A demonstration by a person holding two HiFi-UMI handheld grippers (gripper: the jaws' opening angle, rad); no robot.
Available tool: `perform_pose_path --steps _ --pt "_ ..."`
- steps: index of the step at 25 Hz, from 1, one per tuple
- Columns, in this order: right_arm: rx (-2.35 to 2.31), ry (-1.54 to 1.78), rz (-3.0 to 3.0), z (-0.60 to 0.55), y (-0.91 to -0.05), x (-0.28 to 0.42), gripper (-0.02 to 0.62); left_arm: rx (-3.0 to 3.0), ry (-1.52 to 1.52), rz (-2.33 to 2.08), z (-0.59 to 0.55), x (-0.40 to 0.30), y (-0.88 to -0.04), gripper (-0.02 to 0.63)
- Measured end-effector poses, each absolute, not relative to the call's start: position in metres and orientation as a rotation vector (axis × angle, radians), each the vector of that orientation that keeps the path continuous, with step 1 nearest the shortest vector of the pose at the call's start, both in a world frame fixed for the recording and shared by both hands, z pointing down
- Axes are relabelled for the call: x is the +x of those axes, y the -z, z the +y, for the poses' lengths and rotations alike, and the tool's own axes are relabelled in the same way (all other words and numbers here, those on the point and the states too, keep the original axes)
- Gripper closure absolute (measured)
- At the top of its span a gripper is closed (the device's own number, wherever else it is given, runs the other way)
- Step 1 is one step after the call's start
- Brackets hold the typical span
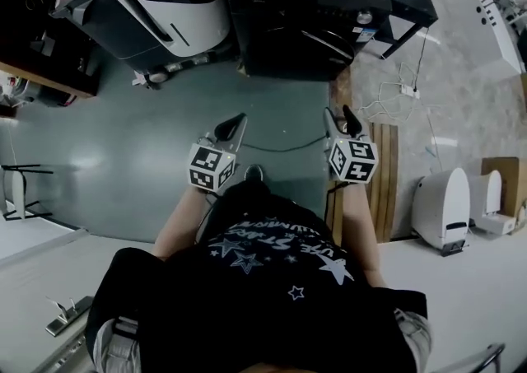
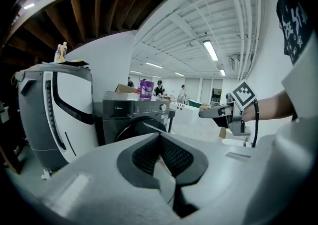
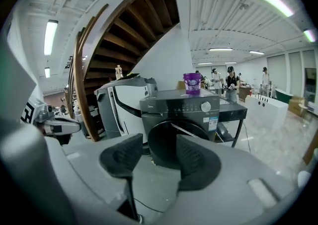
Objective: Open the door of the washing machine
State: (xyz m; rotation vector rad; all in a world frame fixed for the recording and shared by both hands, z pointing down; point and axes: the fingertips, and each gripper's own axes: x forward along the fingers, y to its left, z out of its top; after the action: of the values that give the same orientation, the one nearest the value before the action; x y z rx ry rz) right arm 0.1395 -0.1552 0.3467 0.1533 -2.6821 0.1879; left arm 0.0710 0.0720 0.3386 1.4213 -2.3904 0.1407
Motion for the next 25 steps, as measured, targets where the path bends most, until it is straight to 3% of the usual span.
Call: perform_pose_path --steps 8,17,25 --pt "0.357 -0.254 -2.593 -0.175 -0.370 0.116 0.382 1.525 -0.175 -2.265 0.065 0.005 -0.361 0.595" --pt "0.506 -0.326 -2.493 -0.220 -0.407 0.119 0.382 1.552 -0.176 -2.169 0.029 -0.023 -0.385 0.595" --pt "0.534 -0.371 -2.447 -0.294 -0.456 0.072 0.382 1.567 -0.254 -2.085 -0.035 -0.050 -0.404 0.595"
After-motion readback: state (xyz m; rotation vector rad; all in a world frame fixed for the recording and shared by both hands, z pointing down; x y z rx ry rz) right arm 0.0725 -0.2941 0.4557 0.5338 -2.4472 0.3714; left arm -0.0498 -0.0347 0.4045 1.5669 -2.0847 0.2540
